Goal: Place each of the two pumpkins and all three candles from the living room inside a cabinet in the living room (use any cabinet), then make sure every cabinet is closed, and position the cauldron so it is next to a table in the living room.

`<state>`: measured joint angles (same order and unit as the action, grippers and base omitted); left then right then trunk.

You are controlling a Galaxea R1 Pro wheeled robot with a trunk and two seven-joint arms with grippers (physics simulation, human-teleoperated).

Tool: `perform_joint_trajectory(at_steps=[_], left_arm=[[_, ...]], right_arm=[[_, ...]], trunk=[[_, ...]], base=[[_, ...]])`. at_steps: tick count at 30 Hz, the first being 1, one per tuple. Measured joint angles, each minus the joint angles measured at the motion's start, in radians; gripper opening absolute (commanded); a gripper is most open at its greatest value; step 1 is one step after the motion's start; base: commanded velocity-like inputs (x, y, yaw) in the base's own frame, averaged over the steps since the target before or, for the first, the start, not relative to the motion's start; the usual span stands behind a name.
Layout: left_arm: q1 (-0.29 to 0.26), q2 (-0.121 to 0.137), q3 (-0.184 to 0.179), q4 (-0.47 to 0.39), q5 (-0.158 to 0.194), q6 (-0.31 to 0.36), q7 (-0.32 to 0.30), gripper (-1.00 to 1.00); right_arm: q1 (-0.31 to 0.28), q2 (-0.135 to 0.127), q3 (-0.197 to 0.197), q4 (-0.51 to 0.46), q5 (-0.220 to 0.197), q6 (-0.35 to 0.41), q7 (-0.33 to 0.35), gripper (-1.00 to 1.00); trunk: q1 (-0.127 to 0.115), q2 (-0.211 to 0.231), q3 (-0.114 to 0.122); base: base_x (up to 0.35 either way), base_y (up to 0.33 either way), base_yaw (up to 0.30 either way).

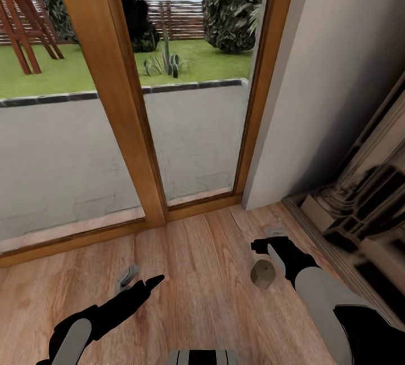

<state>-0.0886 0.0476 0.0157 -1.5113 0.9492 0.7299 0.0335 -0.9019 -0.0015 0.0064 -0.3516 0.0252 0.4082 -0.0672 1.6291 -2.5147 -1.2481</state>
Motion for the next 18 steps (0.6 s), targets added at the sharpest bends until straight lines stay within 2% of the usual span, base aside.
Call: perform_joint_trajectory(at_steps=[7,11,18], left_arm=[[0.001,0.001,-0.001,-0.013,0.005,0.003,-0.002,1.00],[0.013,0.000,-0.018,-0.074,0.014,0.017,-0.006,1.00],[0.019,-0.001,-0.034,-0.095,0.019,0.022,-0.023,1.00]], right_arm=[[0.000,-0.001,0.000,0.001,0.002,-0.040,0.000,1.00],[0.000,-0.001,-0.001,0.002,0.002,-0.045,0.000,1.00],[0.000,-0.002,-0.002,0.002,0.002,-0.045,0.000,1.00]], trunk=[[0.003,-0.002,-0.027],[0.005,-0.003,-0.042],[0.008,-0.004,-0.070]], base=[[0.000,0.000,0.000],[0.000,0.000,0.000],[0.000,0.000,0.000]])
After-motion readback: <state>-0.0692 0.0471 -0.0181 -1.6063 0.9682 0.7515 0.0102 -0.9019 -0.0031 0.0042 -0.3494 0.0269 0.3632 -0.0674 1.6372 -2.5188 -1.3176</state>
